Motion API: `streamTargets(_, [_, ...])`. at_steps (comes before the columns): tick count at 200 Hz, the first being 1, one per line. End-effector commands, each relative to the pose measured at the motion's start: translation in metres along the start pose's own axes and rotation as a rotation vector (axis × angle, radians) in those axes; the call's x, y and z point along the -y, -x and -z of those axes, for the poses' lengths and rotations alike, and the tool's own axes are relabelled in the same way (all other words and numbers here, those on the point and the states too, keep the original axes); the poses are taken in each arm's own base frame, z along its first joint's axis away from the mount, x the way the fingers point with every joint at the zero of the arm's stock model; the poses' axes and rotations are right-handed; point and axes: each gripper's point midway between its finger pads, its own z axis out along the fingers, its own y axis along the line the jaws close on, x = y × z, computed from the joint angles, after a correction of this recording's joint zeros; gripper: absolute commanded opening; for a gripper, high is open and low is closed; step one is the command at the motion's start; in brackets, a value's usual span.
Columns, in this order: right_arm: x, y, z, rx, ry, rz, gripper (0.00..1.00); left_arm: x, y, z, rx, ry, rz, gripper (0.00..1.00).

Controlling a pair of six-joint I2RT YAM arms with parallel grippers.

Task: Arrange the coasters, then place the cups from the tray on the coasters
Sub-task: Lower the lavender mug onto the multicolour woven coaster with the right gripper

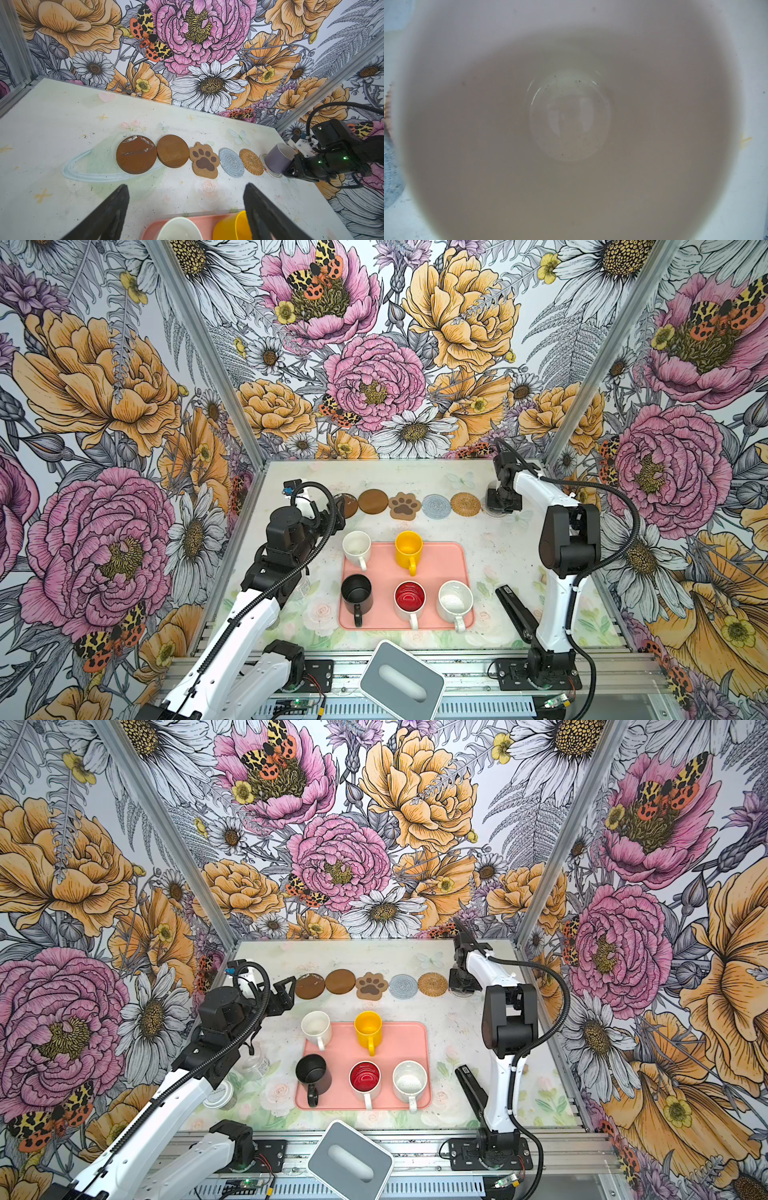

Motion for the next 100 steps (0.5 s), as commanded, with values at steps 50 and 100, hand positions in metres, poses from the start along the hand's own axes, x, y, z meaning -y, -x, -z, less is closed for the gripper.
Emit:
streamTargets(50, [0.0, 0.003, -0.012, 0.023, 0.004, -0.021, 0.0, -0.003, 0.0, 0.003, 0.008, -0.003, 0.004, 0.88])
streamTargets(100, [0.0, -0.005, -0.014, 0.007, 0.005, -0.022, 0.07, -0.002, 0.001, 0.005, 0.013, -0.008, 0.004, 0.88])
